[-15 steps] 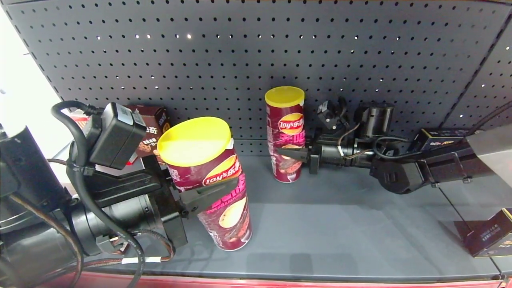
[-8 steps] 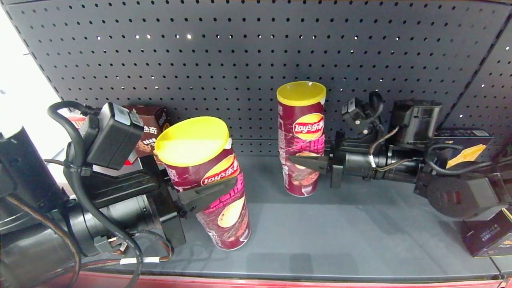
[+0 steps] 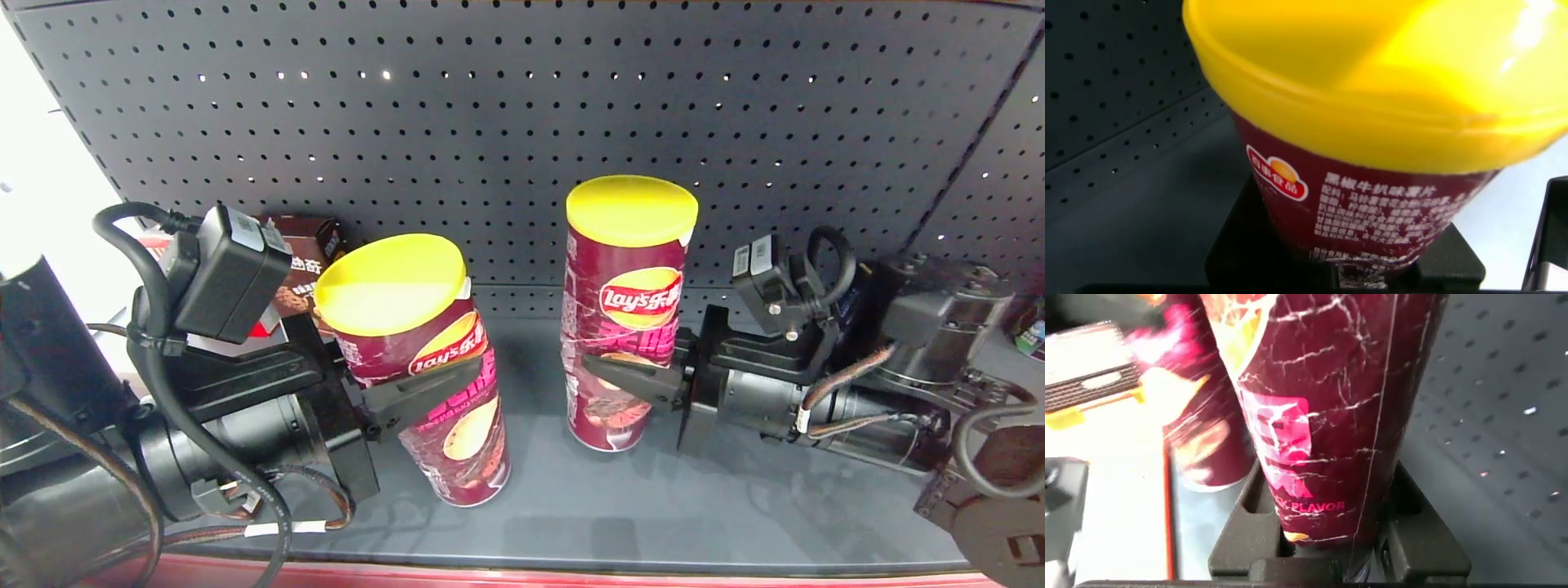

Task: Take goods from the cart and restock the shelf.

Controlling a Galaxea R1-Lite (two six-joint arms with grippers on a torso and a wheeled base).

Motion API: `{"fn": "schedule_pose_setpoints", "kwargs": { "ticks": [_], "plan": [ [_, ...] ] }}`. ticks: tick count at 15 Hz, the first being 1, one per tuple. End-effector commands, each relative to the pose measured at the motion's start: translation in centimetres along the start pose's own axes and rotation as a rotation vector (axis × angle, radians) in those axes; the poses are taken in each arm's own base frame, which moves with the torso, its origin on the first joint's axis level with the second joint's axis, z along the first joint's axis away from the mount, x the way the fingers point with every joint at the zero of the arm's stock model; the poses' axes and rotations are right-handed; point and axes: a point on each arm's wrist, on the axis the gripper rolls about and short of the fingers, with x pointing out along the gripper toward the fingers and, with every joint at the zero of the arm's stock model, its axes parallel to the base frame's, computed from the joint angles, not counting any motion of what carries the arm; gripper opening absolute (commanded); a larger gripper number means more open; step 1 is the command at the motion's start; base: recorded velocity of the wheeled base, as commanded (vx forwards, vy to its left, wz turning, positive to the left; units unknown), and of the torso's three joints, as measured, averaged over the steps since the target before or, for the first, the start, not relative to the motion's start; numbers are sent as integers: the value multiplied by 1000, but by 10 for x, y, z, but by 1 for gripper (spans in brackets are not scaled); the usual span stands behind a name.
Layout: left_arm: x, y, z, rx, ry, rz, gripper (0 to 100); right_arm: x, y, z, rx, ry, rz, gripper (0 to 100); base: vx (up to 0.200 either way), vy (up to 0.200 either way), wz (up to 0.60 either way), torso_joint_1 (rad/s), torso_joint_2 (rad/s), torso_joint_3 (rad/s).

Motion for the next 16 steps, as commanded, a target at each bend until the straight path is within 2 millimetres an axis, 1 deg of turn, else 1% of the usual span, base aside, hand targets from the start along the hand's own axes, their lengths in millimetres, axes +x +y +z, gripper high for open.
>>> {"fn": "schedule_pose_setpoints", "kwargs": {
  "ticks": [1,4,6,11,13,16],
  "plan": [
    [0,0,0,1,-2,0,0,-8,12,-7,12,16,21,0,0,0,0,0,0,0],
    [0,0,0,0,2,14,0,-15,25,-19,25,41,6,0,0,0,0,0,0,0],
    [0,0,0,0,0,14,0,-19,29,-28,31,53,6,0,0,0,0,0,0,0],
    [0,0,0,0,0,17,0,-23,32,-48,49,87,2,0,0,0,0,0,0,0],
    [0,0,-1,-1,5,18,0,-21,30,-61,52,94,-4,0,0,0,0,0,0,0],
    [0,0,-3,-3,11,18,0,-20,29,-67,50,94,-7,0,0,0,0,0,0,0]
  ]
}}
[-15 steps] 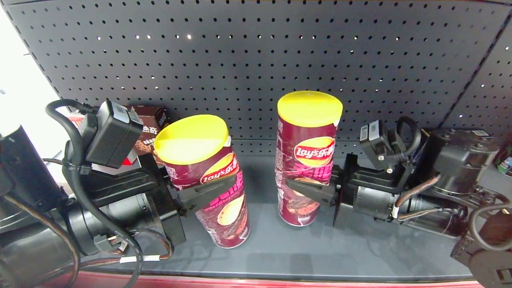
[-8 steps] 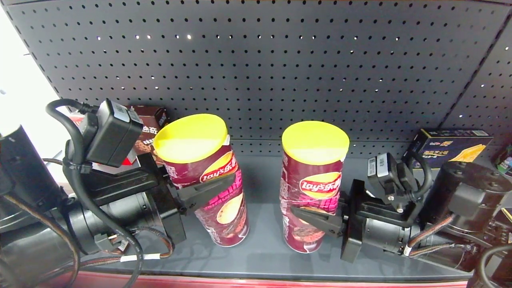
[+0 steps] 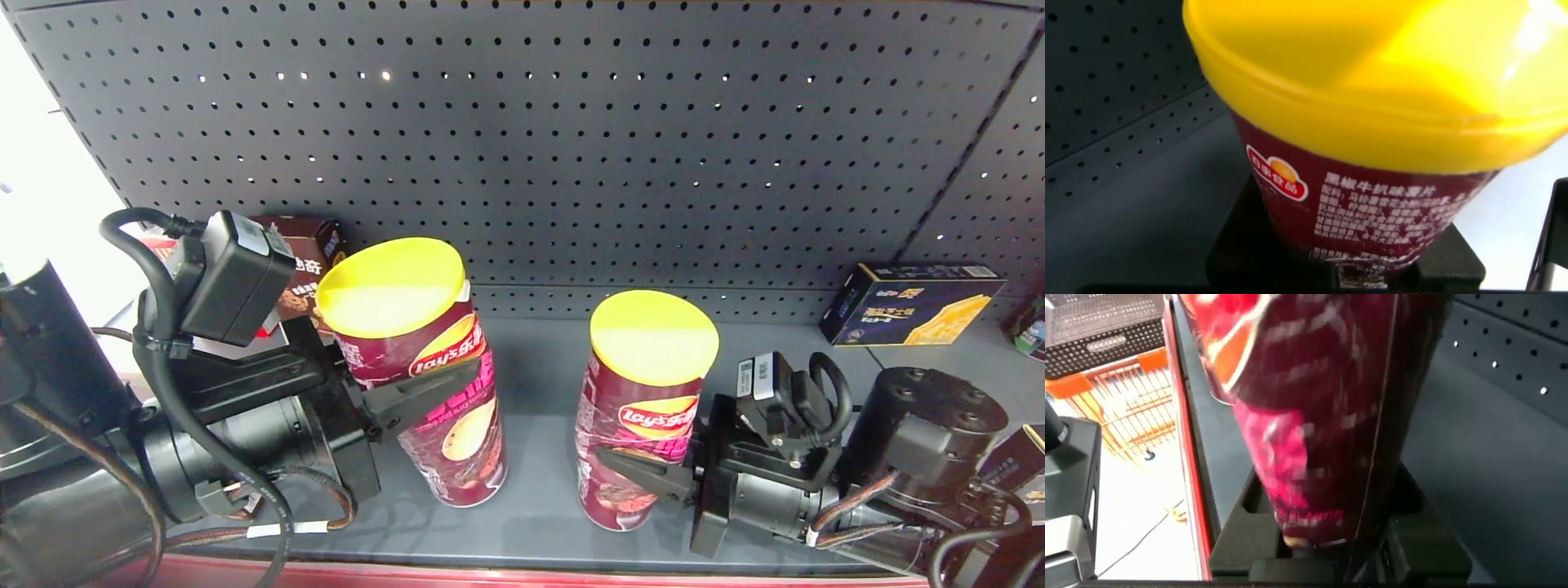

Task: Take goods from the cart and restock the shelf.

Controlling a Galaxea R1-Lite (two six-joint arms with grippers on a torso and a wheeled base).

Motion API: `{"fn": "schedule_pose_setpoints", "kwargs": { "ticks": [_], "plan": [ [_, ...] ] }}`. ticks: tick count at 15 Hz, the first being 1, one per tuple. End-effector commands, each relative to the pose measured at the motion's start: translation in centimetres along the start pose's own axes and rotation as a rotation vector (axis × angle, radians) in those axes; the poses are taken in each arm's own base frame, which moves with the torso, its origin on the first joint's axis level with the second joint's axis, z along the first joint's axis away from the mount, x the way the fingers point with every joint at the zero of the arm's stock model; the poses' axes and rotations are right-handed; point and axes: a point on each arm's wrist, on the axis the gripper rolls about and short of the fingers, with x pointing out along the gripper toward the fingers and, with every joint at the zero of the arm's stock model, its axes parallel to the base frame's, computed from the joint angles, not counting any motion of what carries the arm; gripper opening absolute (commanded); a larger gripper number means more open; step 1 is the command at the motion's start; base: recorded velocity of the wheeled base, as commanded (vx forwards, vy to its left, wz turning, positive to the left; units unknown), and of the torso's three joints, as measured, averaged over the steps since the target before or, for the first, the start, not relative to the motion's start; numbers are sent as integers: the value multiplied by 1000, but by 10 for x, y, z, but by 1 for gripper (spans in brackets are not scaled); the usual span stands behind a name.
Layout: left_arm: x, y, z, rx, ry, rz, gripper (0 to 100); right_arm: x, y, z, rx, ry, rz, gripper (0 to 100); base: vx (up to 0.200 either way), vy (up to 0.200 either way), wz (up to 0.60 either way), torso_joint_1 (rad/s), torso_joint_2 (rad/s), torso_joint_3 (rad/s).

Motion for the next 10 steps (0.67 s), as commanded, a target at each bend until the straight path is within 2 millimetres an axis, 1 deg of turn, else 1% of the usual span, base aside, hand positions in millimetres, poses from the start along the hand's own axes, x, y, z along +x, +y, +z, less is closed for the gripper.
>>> {"fn": "schedule_pose_setpoints", "kwargs": {
  "ticks": [1,2,3,6,8,10],
  "plan": [
    [0,0,0,0,1,0,0,2,0,-9,13,33,4,0,0,0,0,0,0,0],
    [0,0,-1,-1,4,0,0,1,0,-9,14,36,5,0,0,0,0,0,0,0],
    [0,0,-2,-2,7,-1,0,0,1,-8,13,33,4,100,0,0,0,0,0,0],
    [0,-1,-2,-1,5,-2,0,-7,4,-4,2,16,-2,100,0,0,0,0,0,0],
    [0,0,-3,-3,10,-4,0,-18,8,6,-14,-15,-3,100,0,0,0,0,0,0],
    [0,0,-3,-3,10,-4,0,-40,19,22,-36,-63,2,100,0,0,0,0,0,0]
  ]
}}
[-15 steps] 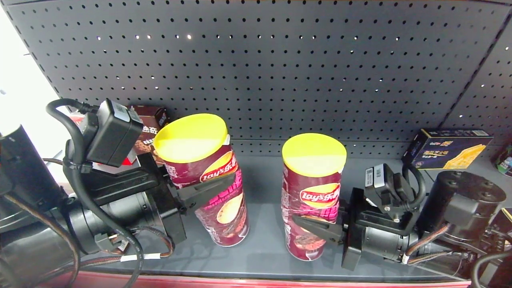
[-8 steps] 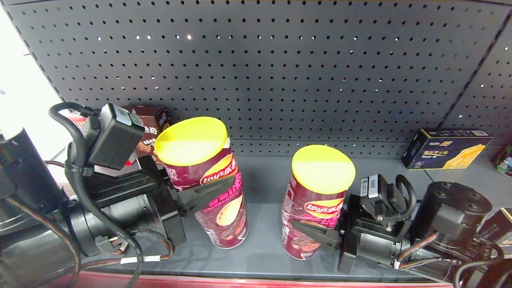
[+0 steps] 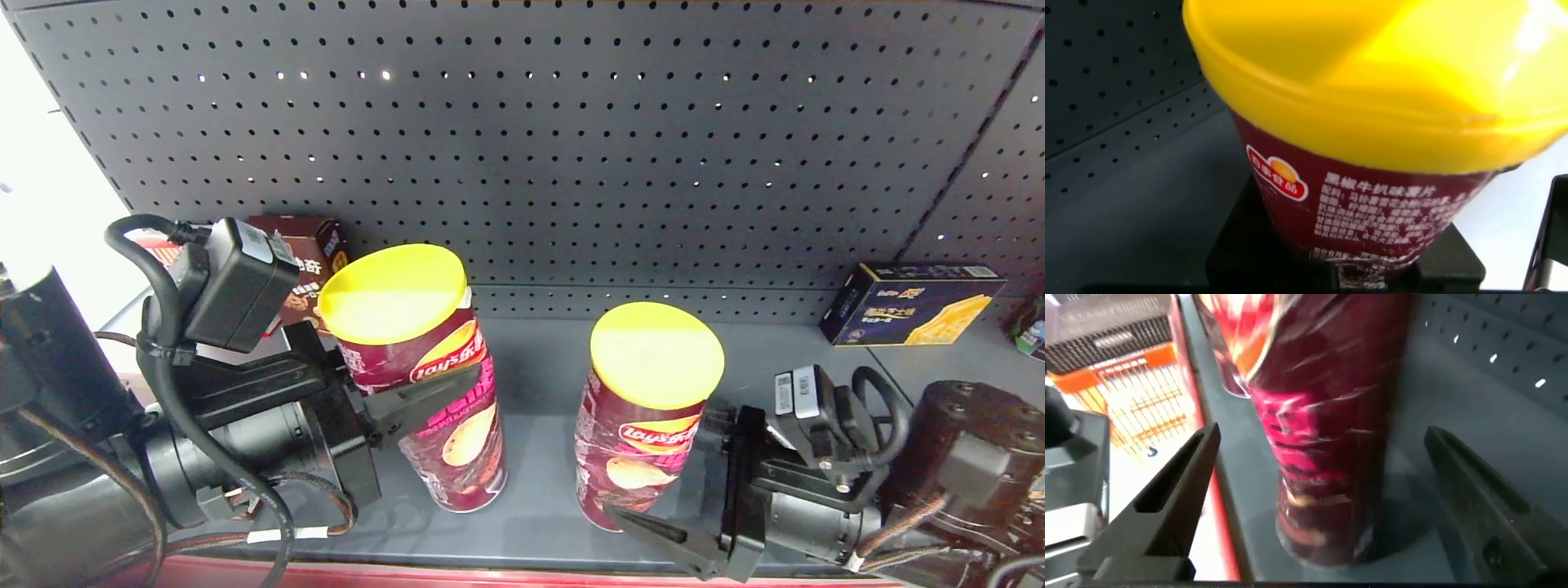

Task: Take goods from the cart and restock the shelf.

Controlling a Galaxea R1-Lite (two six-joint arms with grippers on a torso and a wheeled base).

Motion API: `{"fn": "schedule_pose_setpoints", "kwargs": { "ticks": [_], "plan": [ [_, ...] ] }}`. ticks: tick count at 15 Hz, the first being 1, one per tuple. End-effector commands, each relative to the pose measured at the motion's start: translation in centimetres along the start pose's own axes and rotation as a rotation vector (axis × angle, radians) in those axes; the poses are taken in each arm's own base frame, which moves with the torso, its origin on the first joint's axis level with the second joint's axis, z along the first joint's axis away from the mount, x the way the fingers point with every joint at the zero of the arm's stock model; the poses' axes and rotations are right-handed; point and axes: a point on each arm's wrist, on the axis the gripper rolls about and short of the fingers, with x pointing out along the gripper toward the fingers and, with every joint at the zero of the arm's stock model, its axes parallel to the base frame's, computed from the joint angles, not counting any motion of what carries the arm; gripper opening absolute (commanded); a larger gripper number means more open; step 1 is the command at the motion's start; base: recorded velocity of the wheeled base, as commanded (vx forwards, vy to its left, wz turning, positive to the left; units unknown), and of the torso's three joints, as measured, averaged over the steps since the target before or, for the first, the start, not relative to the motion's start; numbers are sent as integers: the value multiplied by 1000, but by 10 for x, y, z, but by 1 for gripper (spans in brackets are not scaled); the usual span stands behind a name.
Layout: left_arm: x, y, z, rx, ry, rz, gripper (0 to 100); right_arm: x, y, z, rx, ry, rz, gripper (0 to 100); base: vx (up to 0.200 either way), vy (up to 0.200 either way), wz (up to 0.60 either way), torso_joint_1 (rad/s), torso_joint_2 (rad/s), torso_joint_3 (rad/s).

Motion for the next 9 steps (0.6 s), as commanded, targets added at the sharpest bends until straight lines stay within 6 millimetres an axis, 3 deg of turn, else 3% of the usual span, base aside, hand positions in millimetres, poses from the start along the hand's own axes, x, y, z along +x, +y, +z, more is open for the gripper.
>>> {"fn": "schedule_pose_setpoints", "kwargs": {
  "ticks": [1,5,6,7,9],
  "plan": [
    [0,0,0,1,0,0,0,-30,13,21,-34,-68,-1,100,0,0,0,0,0,0],
    [0,0,0,3,-2,0,0,-85,26,33,-68,-114,-93,100,0,0,0,0,0,0],
    [0,0,0,1,-3,0,0,-89,26,35,-72,-118,-108,100,0,0,0,0,0,0],
    [-1,0,1,3,-5,0,0,-115,26,46,-97,-133,-226,100,0,0,0,0,0,0],
    [-1,0,1,4,-8,0,0,-143,31,59,-97,-140,-399,100,0,0,0,0,0,0]
  ]
}}
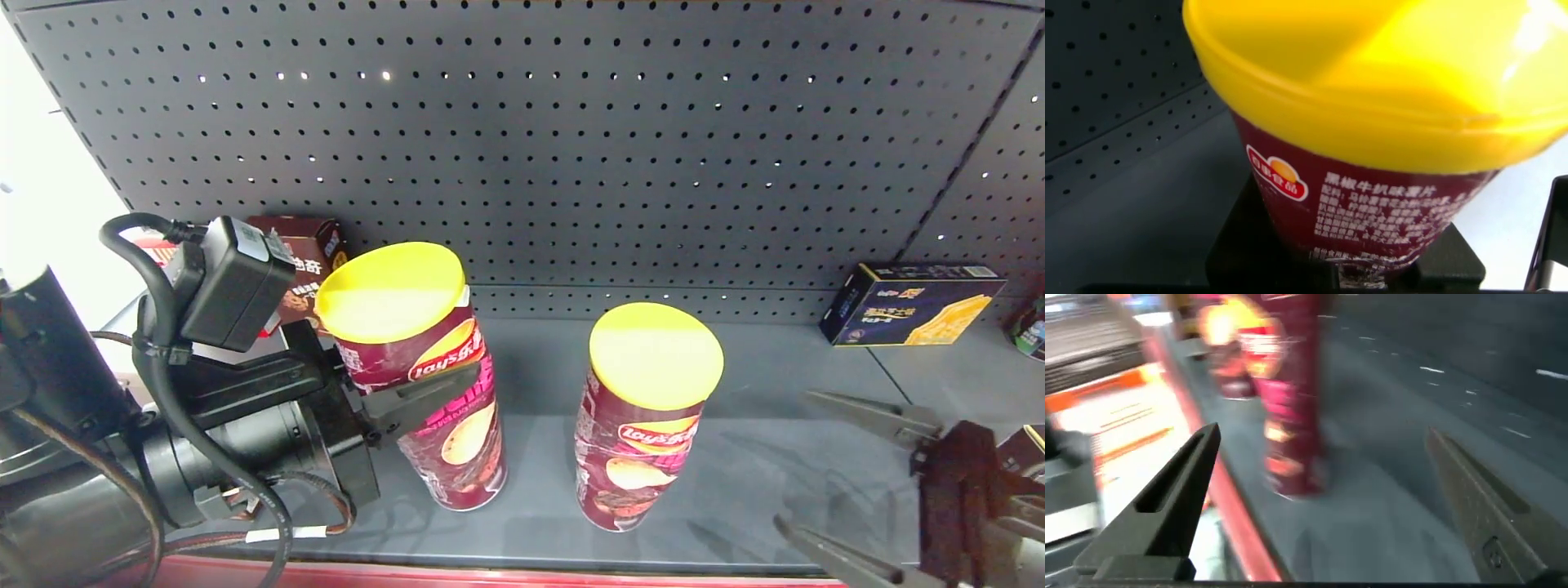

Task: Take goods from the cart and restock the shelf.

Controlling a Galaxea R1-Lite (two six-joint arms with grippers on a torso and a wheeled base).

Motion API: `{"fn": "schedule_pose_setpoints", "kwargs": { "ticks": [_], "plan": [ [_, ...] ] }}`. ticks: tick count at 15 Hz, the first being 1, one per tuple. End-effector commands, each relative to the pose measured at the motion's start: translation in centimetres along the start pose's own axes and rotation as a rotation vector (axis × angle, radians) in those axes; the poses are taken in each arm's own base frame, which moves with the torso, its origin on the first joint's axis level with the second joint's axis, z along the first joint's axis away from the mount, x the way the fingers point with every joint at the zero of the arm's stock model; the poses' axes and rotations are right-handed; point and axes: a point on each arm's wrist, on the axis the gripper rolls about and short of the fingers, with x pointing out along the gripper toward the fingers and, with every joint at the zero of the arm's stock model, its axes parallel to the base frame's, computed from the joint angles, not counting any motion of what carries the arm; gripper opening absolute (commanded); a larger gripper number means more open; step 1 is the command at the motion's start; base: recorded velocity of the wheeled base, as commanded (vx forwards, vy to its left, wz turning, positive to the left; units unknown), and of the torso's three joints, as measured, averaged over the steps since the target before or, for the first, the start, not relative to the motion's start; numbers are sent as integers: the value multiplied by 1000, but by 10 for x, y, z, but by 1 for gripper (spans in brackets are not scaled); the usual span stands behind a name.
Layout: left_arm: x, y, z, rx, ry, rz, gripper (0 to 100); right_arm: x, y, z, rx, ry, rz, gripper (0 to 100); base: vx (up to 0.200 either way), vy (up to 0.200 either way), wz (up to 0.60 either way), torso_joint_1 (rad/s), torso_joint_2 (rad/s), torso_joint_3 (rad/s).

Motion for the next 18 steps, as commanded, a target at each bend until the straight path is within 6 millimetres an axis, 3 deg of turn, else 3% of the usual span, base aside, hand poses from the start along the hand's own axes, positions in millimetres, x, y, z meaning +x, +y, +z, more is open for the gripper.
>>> {"fn": "schedule_pose_setpoints", "kwargs": {
  "ticks": [1,4,6,9,11,14,18],
  "plan": [
    [-3,-1,3,4,-11,0,0,-60,5,32,-52,-91,-300,100,0,0,0,0,0,0],
    [-6,-2,3,6,-17,1,0,-99,26,30,-49,-75,-485,100,0,0,0,0,0,0],
    [-10,-2,6,10,-30,3,0,-134,52,15,-34,-37,-601,100,0,0,0,0,0,0],
    [-17,-5,4,11,-32,3,0,-162,74,-16,-14,30,-750,100,0,0,0,0,0,0],
    [-22,-6,3,12,-32,3,0,-164,74,-22,-10,38,-798,100,0,0,0,0,0,0],
    [-28,-9,0,11,-29,1,0,-162,74,-67,23,144,-876,100,0,0,0,0,0,0],
    [-30,-10,-1,11,-29,1,0,-161,75,-66,68,115,-809,100,0,0,0,0,0,0]
  ]
}}
